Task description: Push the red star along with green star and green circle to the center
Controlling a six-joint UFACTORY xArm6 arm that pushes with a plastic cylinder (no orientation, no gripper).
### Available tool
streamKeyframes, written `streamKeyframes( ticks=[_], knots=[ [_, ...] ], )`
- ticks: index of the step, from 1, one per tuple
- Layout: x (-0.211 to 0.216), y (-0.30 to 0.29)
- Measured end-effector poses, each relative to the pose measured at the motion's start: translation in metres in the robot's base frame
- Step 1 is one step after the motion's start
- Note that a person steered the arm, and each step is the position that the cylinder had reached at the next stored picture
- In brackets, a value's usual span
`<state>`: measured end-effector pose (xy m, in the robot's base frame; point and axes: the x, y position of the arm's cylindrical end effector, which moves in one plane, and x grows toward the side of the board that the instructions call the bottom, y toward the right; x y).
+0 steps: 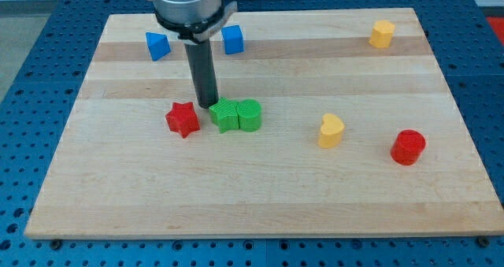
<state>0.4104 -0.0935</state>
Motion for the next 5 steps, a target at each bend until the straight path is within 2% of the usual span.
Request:
streamKeyframes(
  ticks=[2, 4, 5],
  knots=[
    [-0.002, -0.057],
    [0.060, -0.107],
    [0.069, -0.108]
  ],
)
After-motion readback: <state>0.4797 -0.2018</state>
